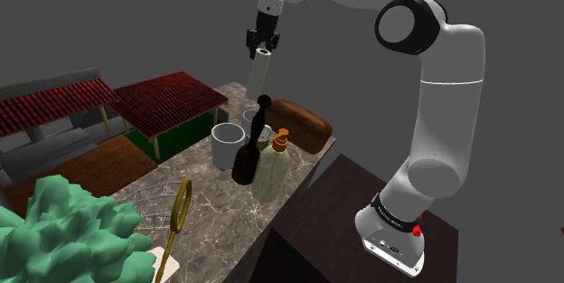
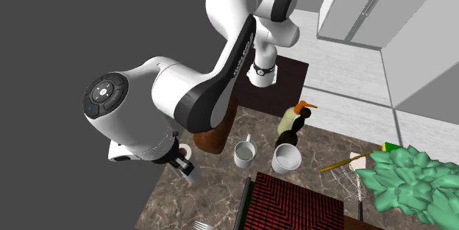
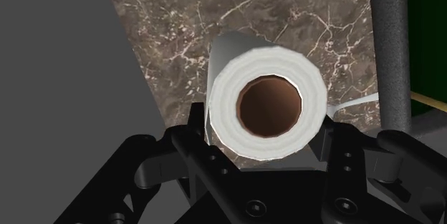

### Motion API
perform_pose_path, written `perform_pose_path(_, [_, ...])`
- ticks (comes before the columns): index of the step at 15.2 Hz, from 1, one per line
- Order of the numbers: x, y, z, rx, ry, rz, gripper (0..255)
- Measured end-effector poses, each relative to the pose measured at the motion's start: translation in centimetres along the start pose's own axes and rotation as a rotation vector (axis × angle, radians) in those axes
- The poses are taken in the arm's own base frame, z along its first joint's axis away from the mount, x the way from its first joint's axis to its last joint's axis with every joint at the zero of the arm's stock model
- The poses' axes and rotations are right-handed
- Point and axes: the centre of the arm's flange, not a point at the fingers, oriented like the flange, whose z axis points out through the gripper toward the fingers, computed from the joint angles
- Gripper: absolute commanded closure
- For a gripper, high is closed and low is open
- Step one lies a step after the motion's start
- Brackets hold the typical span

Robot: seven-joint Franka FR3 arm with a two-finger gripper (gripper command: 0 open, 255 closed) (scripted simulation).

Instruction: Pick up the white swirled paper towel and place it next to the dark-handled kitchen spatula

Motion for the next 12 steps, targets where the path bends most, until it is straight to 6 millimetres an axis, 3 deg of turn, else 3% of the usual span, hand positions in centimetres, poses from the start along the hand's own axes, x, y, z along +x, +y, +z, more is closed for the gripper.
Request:
perform_pose_path(5, [-0.5,-0.5,-2.4,0.0,0.0,0.0,255])
perform_pose_path(12, [-6.3,-6.6,-5.1,0.0,0.0,-0.001,255])
